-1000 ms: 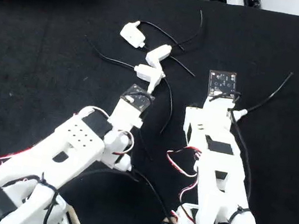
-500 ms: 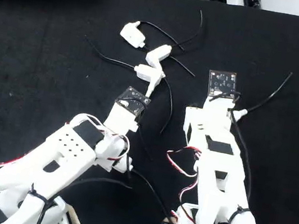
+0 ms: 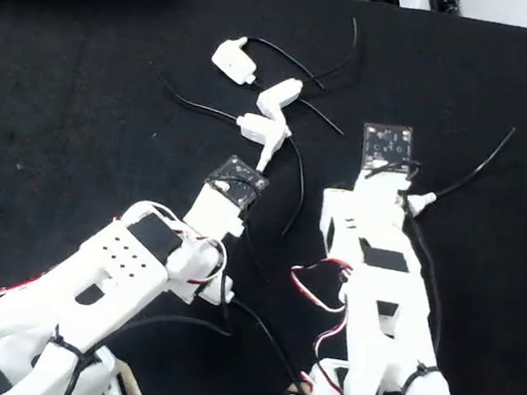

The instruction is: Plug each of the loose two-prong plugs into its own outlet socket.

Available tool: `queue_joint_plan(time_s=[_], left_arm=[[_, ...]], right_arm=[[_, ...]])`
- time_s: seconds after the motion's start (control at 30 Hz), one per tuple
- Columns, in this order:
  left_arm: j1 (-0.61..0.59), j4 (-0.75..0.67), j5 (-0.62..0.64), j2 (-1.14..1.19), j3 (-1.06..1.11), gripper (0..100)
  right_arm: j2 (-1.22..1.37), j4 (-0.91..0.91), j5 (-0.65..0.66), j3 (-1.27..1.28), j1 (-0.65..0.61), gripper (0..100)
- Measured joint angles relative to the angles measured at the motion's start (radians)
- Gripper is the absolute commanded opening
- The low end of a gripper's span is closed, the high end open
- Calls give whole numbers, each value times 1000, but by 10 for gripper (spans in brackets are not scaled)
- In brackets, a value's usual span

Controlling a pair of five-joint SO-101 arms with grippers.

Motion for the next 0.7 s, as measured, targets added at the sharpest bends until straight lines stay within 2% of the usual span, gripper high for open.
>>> queue_joint_plan(time_s=[0.07, 0.4, 0.53, 0.7], left_arm=[[0, 2, -20, 9, 18, 241], [0, 141, -31, 21, -86, 244], [-75, 183, -31, 21, -160, 246], [-235, 269, -38, 21, -282, 247]], right_arm=[[0, 0, 15, 0, -11, 191], [0, 0, 26, 0, -11, 191], [0, 0, 26, 0, -11, 191], [0, 14, 69, 0, -18, 191]])
